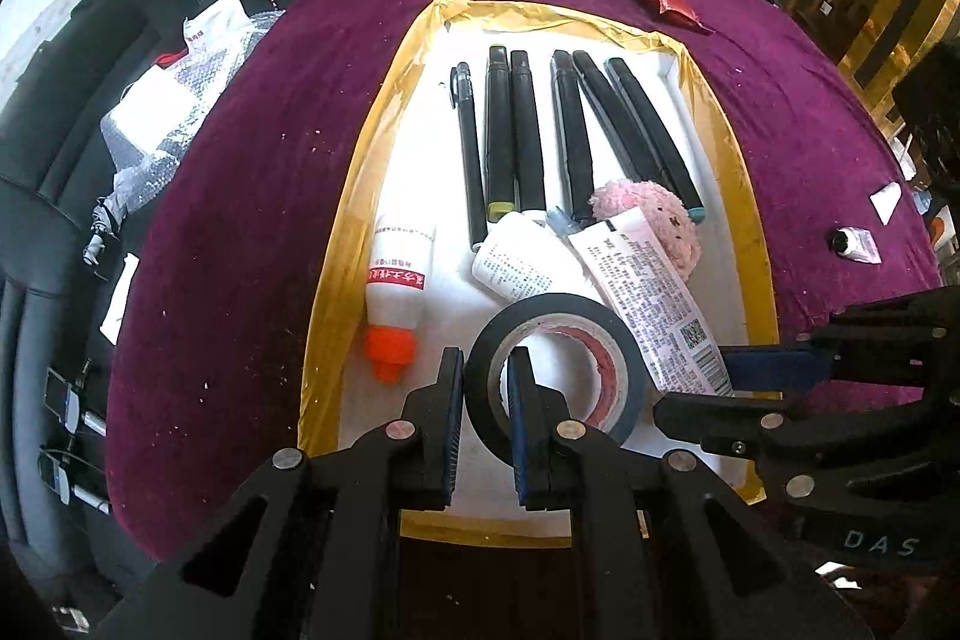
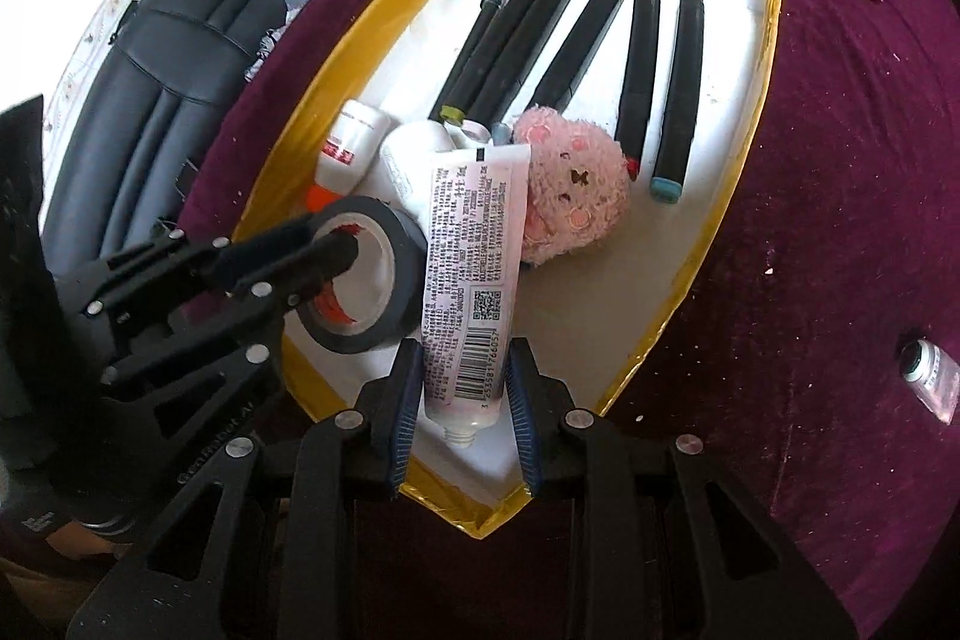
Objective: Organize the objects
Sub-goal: 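Carry the tape roll and white tube over the tray with both tools, then lower the tape roll and tube beside the plush charm and open both tools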
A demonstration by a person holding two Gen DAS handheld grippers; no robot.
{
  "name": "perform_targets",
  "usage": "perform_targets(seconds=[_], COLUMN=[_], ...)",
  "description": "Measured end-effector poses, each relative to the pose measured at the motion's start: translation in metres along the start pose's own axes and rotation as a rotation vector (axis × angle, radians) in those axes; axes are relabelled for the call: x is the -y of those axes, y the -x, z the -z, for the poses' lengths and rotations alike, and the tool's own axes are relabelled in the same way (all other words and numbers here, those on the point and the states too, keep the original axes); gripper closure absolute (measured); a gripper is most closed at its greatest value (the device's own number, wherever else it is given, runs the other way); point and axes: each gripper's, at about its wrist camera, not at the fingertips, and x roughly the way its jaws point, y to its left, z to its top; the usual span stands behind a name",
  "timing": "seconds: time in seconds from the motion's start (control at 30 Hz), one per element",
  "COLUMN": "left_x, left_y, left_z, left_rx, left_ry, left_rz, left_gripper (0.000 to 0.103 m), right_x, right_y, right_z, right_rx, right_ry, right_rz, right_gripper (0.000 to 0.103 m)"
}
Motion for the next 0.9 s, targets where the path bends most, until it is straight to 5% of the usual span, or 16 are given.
perform_targets(seconds=[0.9], left_x=[-0.009], left_y=[-0.017], left_z=[0.002], left_rx=[-0.017], left_ry=[0.033], left_rz=[-0.037], left_gripper=[0.092], right_x=[-0.001], right_y=[-0.011], right_z=[0.001], right_rx=[-0.058], right_ry=[0.064], right_rz=[0.095], right_gripper=[0.077])
